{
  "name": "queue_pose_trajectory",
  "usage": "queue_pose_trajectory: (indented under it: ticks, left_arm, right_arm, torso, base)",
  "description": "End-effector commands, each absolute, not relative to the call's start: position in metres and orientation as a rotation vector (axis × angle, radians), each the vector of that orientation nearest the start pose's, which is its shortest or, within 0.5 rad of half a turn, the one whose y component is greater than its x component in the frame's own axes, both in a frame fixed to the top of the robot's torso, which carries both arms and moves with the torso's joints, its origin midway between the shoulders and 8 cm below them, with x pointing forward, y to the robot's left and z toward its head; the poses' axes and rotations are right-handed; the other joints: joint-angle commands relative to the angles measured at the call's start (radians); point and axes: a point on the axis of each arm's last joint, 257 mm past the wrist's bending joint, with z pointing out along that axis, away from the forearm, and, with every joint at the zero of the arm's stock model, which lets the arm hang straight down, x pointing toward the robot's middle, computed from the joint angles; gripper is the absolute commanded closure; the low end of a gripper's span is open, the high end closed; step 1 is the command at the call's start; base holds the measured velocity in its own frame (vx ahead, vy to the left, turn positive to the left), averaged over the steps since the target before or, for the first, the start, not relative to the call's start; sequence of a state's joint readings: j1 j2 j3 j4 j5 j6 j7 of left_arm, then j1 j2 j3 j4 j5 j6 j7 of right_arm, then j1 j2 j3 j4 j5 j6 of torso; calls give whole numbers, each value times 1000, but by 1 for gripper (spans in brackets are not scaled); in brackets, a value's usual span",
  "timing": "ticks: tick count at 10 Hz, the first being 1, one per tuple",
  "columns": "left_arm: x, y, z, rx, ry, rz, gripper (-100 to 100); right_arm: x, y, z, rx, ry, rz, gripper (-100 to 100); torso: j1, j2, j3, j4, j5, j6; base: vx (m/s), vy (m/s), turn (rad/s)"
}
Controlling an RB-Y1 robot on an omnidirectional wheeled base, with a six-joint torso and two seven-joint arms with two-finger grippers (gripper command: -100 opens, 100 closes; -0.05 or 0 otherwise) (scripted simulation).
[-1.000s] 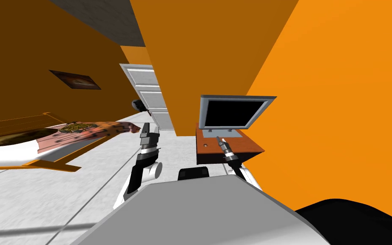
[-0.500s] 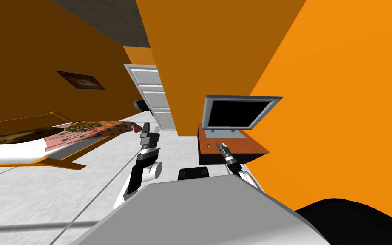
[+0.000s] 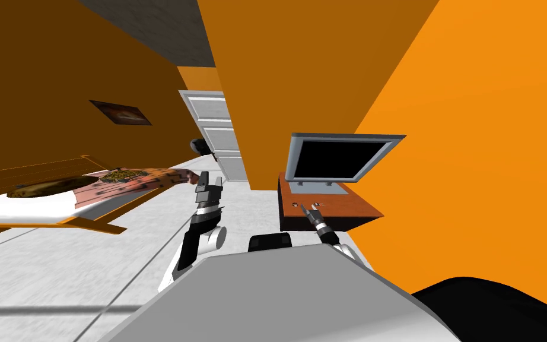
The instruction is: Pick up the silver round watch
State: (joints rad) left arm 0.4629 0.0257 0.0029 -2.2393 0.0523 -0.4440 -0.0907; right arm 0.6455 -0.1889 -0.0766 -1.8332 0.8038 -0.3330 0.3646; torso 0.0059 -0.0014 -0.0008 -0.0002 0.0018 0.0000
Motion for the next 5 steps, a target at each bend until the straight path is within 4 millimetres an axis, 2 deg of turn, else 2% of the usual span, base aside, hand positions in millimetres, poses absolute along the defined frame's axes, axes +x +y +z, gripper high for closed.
queue_pose_trajectory:
  ticks: [1, 2, 3, 4, 5]
  left_arm:
    - [363, 283, 8, -687, 669, -1248, 0]
    - [363, 283, 8, -687, 669, -1248, 0]
    - [363, 283, 8, -687, 669, -1248, 0]
    - [363, 283, 8, -687, 669, -1248, 0]
    - [363, 283, 8, -687, 669, -1248, 0]
  right_arm:
    - [335, -319, -312, 107, 1745, 154, -100]
    - [323, -327, -335, 59, 1805, 99, -100]
    - [323, -326, -337, 32, 1814, 83, -100]
    - [310, -334, -358, -11, 1869, 37, -100]
    - [309, -333, -361, -43, 1878, 19, -100]
  torso:
    - [0, 0, 0, 0, 0, 0]
    - [-3, 1, 0, 0, -1, 0]
    - [-3, 0, 0, 0, -1, 0]
    - [-2, -1, 0, 0, -1, 0]
    - [-1, -1, -1, 0, 0, 0]
  base:
    - [10, 32, -14]
    - [29, 57, 65]
    - [35, 67, 44]
    - [43, 86, 103]
    - [35, 71, 31]
